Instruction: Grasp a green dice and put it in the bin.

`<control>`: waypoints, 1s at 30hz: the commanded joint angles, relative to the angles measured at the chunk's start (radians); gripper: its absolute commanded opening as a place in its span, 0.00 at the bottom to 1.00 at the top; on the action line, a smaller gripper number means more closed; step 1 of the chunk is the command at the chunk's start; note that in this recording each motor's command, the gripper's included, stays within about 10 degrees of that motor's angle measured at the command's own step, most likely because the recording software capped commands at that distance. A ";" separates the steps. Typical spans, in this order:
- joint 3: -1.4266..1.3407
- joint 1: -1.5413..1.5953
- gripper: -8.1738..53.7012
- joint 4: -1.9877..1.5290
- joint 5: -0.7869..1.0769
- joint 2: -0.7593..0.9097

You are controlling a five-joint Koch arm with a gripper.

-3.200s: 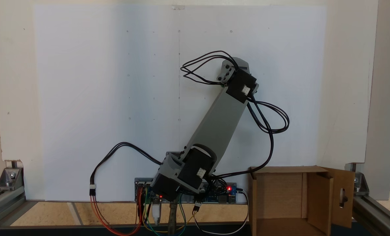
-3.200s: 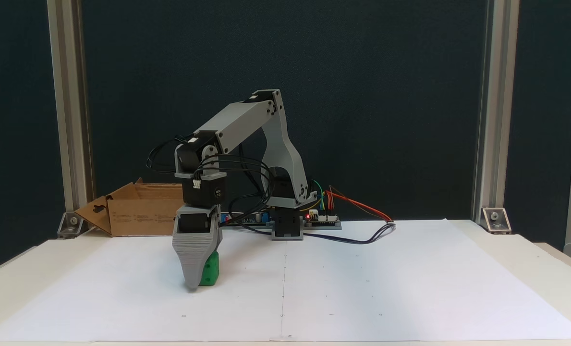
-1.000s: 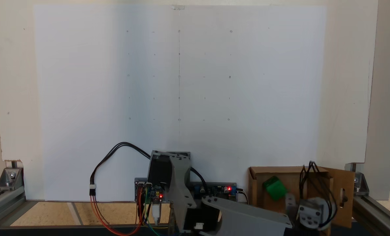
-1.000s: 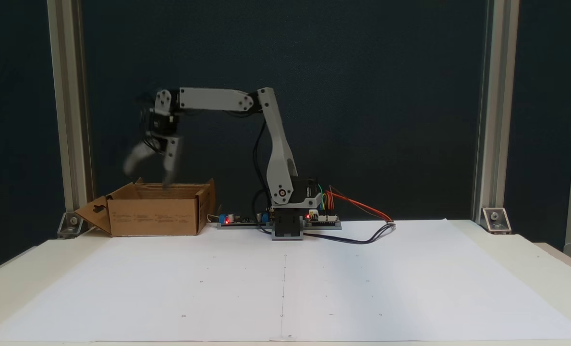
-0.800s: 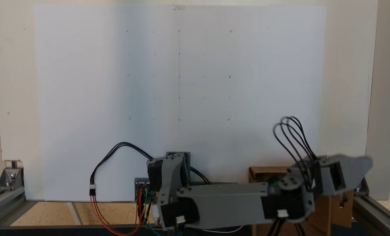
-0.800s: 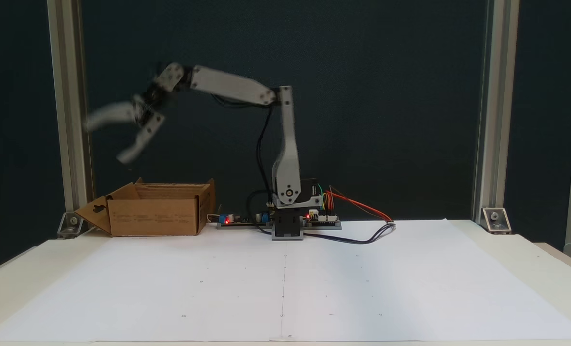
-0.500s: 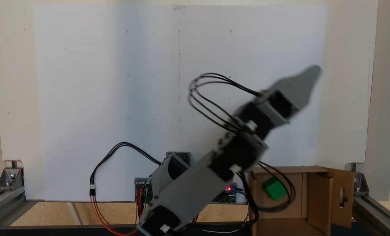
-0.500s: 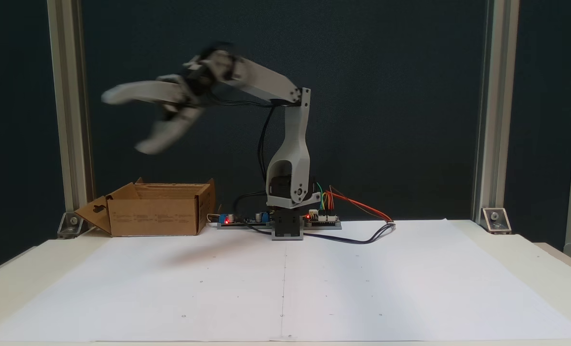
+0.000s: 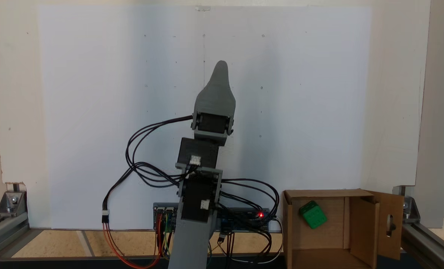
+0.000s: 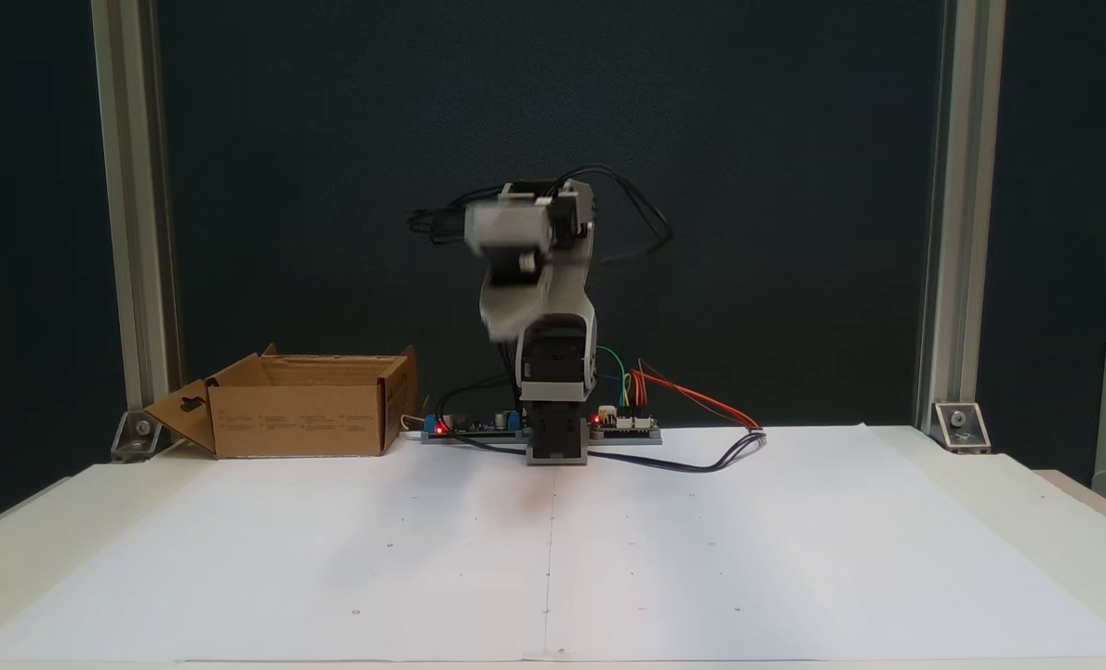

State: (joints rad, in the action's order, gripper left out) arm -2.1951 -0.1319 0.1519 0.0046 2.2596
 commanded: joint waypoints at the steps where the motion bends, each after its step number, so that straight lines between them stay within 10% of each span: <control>1: -0.015 0.021 0.85 0.164 -0.038 0.114; 30: -0.669 0.146 0.83 1.304 -0.031 0.112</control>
State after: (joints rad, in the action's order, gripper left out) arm -2.8808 0.0046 1.3300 0.0046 2.2611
